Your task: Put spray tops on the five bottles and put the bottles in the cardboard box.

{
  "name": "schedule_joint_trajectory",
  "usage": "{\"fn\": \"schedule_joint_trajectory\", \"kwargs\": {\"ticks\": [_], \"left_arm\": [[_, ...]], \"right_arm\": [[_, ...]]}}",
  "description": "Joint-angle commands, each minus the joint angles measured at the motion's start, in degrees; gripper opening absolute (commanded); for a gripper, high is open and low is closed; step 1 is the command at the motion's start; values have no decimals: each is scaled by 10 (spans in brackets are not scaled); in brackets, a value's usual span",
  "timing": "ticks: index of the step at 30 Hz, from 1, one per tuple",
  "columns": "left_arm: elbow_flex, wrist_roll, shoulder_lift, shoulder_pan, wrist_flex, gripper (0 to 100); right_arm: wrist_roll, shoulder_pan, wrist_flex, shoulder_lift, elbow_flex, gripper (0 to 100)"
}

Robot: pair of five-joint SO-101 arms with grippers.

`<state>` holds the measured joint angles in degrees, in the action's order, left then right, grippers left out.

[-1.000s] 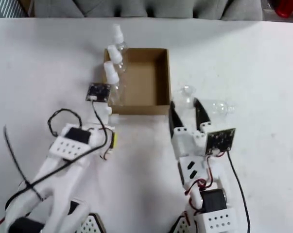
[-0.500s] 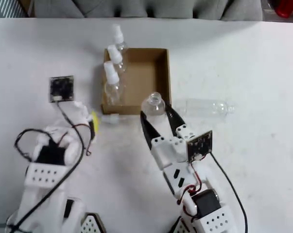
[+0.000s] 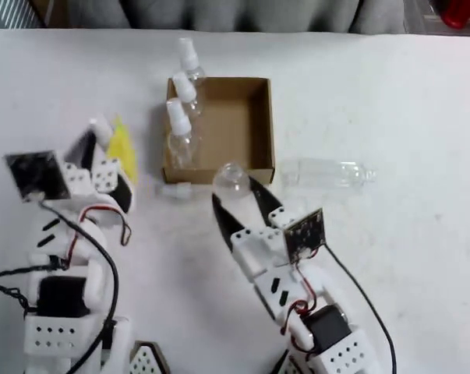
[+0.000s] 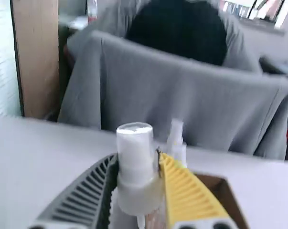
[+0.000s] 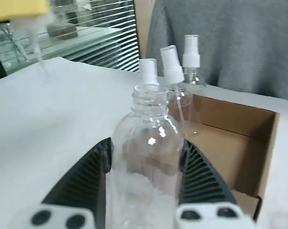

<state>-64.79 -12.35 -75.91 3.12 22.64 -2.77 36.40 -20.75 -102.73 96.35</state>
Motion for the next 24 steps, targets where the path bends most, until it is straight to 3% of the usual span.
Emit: {"fn": "schedule_joint_trajectory", "kwargs": {"ticks": [1,6,15,19,24], "left_arm": [[11,3,-15,4,-141,24],[20,3,-15,-35,-216,24],[171,4,-15,-112,-51,24],[226,4,-3,-116,-40,24],[337,5,105,-110,-13,24]], "right_arm": [[-2,25,29,-4,4,15],[-2,29,95,-3,4,15],[-1,63,206,59,7,15],[-1,64,303,145,8,15],[0,65,385,294,-52,15]]}}
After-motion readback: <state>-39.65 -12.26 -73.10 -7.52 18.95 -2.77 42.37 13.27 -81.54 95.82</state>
